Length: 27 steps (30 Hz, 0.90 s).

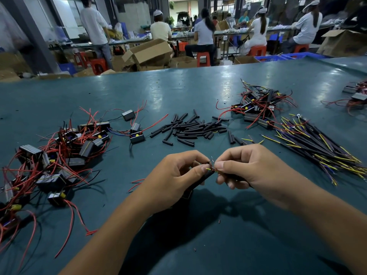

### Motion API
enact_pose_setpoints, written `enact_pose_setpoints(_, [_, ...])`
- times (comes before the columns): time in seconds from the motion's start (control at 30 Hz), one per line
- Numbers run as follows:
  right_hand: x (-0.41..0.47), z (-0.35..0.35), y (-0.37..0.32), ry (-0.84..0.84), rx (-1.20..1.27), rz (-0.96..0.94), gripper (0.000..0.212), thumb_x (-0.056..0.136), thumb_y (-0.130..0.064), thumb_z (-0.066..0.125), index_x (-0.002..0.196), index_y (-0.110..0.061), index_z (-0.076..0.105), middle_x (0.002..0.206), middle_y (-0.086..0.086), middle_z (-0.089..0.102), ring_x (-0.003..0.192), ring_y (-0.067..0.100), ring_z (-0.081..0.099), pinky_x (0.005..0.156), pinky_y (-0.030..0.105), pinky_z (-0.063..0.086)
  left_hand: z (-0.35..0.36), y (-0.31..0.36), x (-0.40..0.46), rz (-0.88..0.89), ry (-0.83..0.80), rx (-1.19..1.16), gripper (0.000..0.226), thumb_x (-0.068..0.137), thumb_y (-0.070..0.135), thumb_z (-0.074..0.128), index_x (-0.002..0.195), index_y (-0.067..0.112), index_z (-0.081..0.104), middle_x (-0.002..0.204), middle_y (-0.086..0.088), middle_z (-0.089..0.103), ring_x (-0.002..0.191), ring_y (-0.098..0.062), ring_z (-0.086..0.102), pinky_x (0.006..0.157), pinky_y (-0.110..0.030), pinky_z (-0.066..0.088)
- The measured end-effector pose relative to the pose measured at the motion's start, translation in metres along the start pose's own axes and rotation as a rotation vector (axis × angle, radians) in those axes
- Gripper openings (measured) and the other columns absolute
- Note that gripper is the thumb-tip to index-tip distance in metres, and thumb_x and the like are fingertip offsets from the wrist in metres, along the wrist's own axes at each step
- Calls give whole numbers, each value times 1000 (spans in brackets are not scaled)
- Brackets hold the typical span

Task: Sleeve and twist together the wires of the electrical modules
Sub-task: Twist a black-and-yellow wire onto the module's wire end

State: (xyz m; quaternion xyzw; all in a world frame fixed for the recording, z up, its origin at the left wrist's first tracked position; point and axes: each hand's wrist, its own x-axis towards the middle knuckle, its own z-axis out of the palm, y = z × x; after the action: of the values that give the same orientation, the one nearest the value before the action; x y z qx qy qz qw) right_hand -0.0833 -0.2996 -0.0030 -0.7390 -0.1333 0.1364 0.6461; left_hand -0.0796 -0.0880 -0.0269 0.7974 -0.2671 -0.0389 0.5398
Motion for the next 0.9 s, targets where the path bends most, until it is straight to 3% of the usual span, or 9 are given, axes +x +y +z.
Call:
enact_pose_setpoints(0.3, [-2,5,1,90,-53,-84,11,86,-11,71,75,-14,73,73,10,74,55,11,55,46,16,38,-1,3,-1,-34,36,-23,12,97,14,64,98,19,75,78,8,73,70,0,63,65,-11,46])
enact_pose_setpoints(0.47, [-3,9,2,132,-55,-118,9,83,-14,71,76,-18,75,72,8,73,56,10,54,50,19,39,0,5,-2,-56,58,-78,13,96,10,64,92,19,73,73,7,72,58,4,56,55,-8,40])
enact_pose_setpoints(0.9, [0,17,7,191,27,-177,12,83,-5,71,74,-10,74,63,3,67,51,9,51,48,12,38,2,9,-1,-94,115,-102,12,96,8,64,89,13,72,73,-2,74,48,-1,50,49,-14,40])
